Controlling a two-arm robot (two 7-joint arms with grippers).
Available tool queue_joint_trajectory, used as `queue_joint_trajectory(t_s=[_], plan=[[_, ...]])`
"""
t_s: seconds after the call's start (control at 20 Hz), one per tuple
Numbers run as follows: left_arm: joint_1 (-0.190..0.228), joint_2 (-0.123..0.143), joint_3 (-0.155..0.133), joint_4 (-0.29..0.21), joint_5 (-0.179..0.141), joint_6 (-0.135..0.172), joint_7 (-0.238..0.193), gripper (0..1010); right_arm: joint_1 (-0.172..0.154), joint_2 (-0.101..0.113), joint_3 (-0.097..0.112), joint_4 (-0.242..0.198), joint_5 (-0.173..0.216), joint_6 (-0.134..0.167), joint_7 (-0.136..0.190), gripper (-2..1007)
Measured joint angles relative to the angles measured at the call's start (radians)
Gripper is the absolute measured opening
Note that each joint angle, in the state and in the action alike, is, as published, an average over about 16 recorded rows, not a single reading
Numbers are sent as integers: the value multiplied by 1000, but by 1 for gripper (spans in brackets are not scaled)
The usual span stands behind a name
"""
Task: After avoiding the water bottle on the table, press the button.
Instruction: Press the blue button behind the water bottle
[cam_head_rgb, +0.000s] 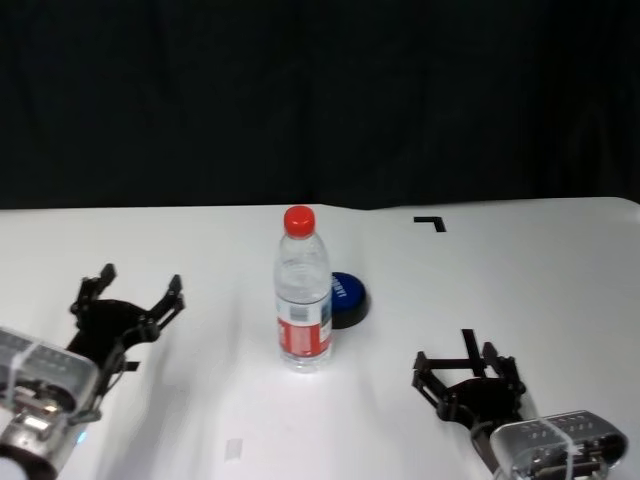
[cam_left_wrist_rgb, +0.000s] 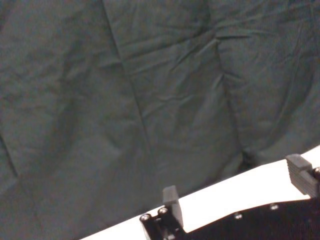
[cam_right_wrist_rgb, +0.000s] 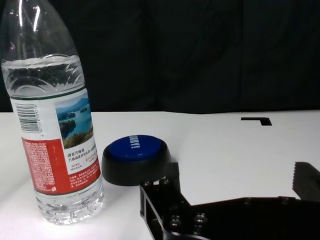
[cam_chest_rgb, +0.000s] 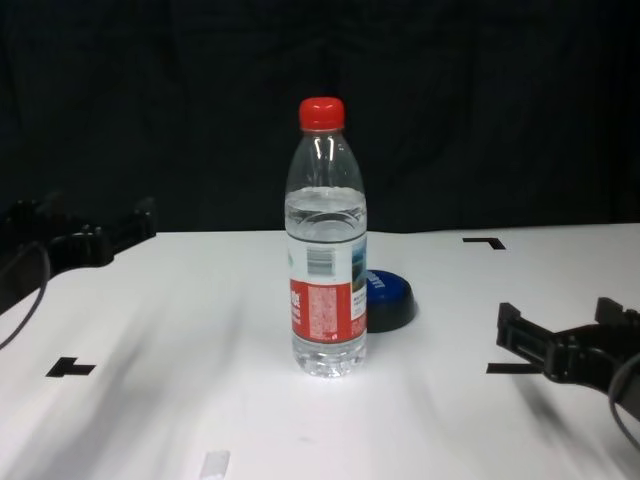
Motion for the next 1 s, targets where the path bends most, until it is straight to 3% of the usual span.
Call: queue_joint_trajectory(t_s=[1.0], plan=[[64, -37, -14, -63, 22, 22, 32, 1009, 0, 0, 0, 0, 0, 0, 0, 1003]])
